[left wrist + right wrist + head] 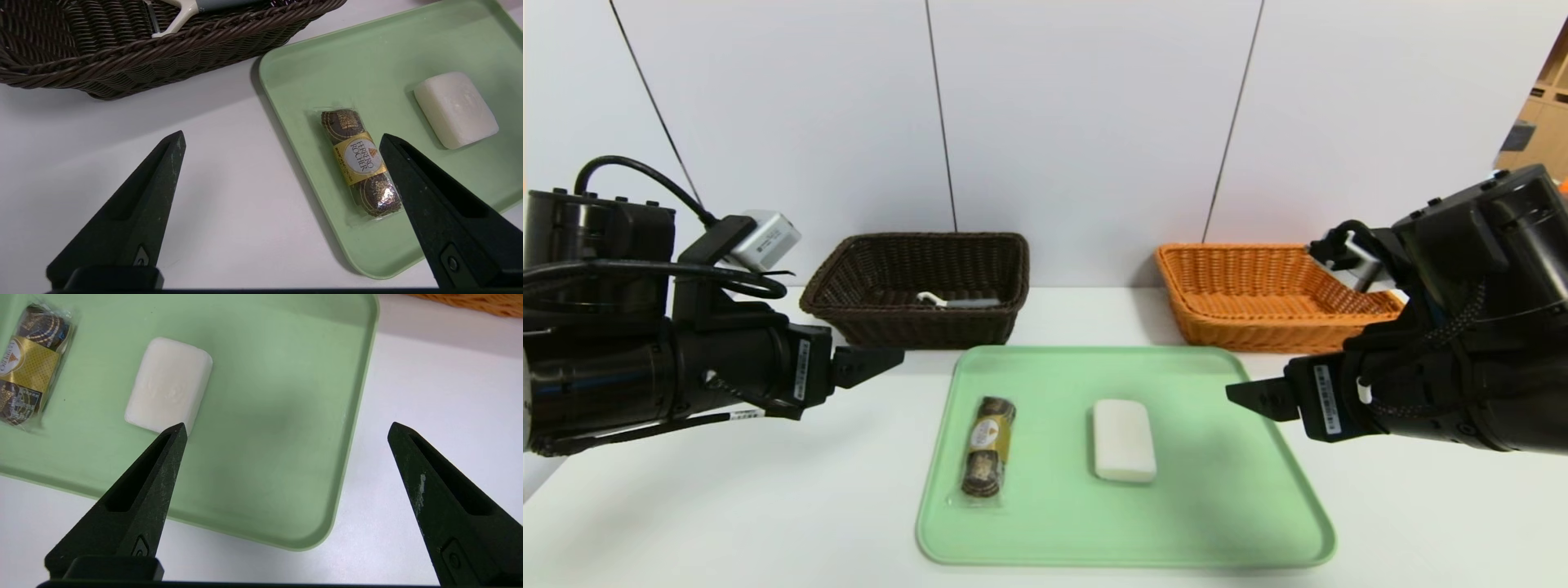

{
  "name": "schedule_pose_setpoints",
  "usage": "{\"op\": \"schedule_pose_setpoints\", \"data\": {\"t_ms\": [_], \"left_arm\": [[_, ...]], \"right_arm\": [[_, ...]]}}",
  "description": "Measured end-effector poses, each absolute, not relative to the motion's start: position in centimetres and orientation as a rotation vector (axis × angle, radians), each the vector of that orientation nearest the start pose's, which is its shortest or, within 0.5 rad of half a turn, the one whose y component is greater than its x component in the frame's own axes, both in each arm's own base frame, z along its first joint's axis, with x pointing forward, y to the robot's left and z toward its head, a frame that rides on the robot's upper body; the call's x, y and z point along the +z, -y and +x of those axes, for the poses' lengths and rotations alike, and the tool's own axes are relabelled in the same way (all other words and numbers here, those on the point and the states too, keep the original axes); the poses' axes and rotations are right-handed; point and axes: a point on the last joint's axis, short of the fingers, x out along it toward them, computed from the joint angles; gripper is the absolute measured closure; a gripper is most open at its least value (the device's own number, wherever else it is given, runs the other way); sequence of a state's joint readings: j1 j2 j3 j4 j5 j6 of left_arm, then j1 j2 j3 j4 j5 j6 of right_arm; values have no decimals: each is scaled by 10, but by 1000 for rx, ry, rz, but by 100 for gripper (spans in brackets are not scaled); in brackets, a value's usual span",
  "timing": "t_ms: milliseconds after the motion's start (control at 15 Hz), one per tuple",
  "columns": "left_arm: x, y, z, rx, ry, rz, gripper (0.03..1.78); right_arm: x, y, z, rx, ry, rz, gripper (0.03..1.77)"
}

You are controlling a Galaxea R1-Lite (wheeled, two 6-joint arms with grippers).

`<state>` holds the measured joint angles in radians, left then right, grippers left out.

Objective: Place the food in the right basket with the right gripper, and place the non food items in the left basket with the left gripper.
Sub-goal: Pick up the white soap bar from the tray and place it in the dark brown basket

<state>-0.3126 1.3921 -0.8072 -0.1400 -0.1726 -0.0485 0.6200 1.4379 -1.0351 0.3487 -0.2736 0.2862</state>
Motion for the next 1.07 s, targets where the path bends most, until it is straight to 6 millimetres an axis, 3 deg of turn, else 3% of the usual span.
{"op": "schedule_pose_setpoints", "data": {"t_ms": [267, 867, 1067], "left_arm": [[212, 91, 222, -493, -490, 11, 12], [196, 197, 243, -471, -563, 73, 12], [192, 222, 244, -481, -607, 76, 12]], "right_arm": [[221, -120, 179, 213, -739, -33, 10], [206, -117, 174, 198, -788, -41, 10], [205, -118, 176, 193, -789, -23, 10]]}}
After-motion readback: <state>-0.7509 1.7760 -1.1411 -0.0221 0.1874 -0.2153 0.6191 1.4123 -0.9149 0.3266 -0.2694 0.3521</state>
